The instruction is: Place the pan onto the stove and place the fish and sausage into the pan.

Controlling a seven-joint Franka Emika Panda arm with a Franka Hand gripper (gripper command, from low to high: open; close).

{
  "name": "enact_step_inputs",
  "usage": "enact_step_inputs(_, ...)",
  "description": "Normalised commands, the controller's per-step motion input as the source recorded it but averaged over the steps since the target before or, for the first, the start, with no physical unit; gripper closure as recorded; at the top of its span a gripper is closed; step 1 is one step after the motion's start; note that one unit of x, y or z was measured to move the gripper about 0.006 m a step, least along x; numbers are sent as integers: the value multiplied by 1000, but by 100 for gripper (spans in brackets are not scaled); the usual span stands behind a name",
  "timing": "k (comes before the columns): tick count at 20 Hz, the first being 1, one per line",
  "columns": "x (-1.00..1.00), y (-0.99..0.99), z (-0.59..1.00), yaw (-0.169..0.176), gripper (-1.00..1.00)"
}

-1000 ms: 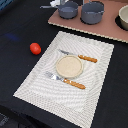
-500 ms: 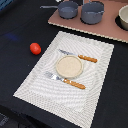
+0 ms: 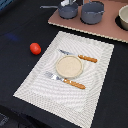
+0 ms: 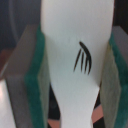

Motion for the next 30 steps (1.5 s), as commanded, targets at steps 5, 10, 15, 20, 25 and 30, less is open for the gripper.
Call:
enact_step_inputs(5,-227,221,195,-6,-100)
enact_step_inputs(10,-319,-25,395,-36,-100)
enact_step_inputs(15,-51,-714,534,-97,-100)
enact_step_inputs(20,-1,-810,323,-85,-100)
enact_step_inputs(25,0,-770,67,-95,-100)
enact_step_inputs(30,0,-559,-27,-172,-100)
